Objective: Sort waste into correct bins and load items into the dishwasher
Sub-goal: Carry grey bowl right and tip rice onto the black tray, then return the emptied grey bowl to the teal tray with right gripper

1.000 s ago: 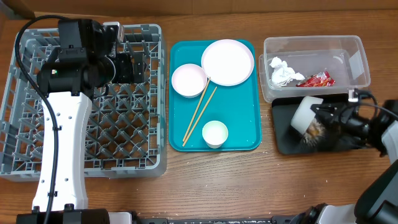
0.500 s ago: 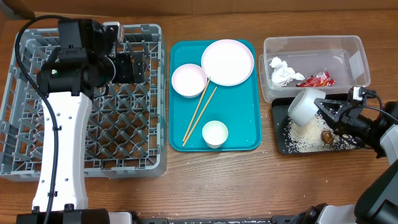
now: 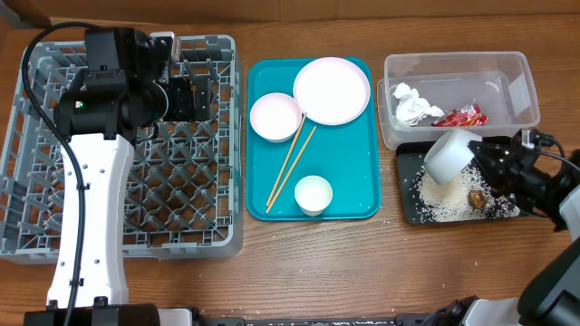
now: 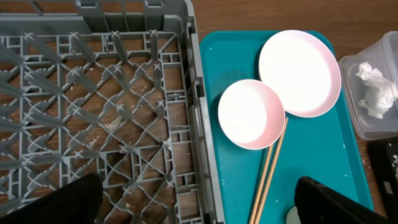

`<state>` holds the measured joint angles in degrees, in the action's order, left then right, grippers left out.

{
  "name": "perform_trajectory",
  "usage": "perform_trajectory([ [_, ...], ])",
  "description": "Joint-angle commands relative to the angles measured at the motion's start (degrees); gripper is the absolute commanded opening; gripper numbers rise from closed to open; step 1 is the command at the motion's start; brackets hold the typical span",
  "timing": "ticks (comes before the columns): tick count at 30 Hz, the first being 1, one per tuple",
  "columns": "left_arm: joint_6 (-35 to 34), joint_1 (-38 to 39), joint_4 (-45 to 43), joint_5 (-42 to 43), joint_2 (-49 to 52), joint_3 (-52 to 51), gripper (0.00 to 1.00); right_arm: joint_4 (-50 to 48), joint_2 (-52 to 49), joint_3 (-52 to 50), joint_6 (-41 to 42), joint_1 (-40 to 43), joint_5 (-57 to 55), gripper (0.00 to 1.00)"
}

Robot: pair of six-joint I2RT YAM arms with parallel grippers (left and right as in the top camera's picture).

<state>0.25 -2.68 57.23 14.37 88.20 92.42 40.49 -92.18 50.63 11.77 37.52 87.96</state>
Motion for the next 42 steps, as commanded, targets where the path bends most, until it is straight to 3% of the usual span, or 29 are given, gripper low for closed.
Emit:
perform_trajectory([
  [1, 0.9, -0.2, -0.1, 0.5, 0.2, 1.4, 1.0, -0.7, 1.7, 0.0, 1.4, 0.5, 2.0, 0.04],
  [10, 0.9, -0.2, -0.1, 0.5, 0.2, 1.4, 1.0, -1.9, 2.6, 0.0, -3.1, -2.1, 1.5, 0.04],
  [18, 0.9, -0.2, -0.1, 0.5, 0.2, 1.4, 1.0, 0.5, 8.2, 2.2, -3.2, -8.0, -12.6, 0.04],
  [22, 0.9, -0.2, -0.1, 0.5, 0.2, 1.4, 1.0, 6.2, 12.5, 9.0, -2.8, -16.8, -26.2, 0.04],
  [26, 0.9, -0.2, -0.1, 0.5, 0.2, 1.4, 1.0, 10.0, 13.5, 18.6, 1.2, -31.1, -44.6, 0.04],
  [35, 0.9, -0.2, -0.1, 0.5, 0.2, 1.4, 1.0, 2.1, 7.0, 22.7, 6.3, -58.9, -80.2, 0.04],
  [42, 0.9, -0.2, -0.1, 0.5, 0.2, 1.4, 1.0, -1.6, -4.7, 22.7, 5.8, -64.9, -87.1, 0.04],
])
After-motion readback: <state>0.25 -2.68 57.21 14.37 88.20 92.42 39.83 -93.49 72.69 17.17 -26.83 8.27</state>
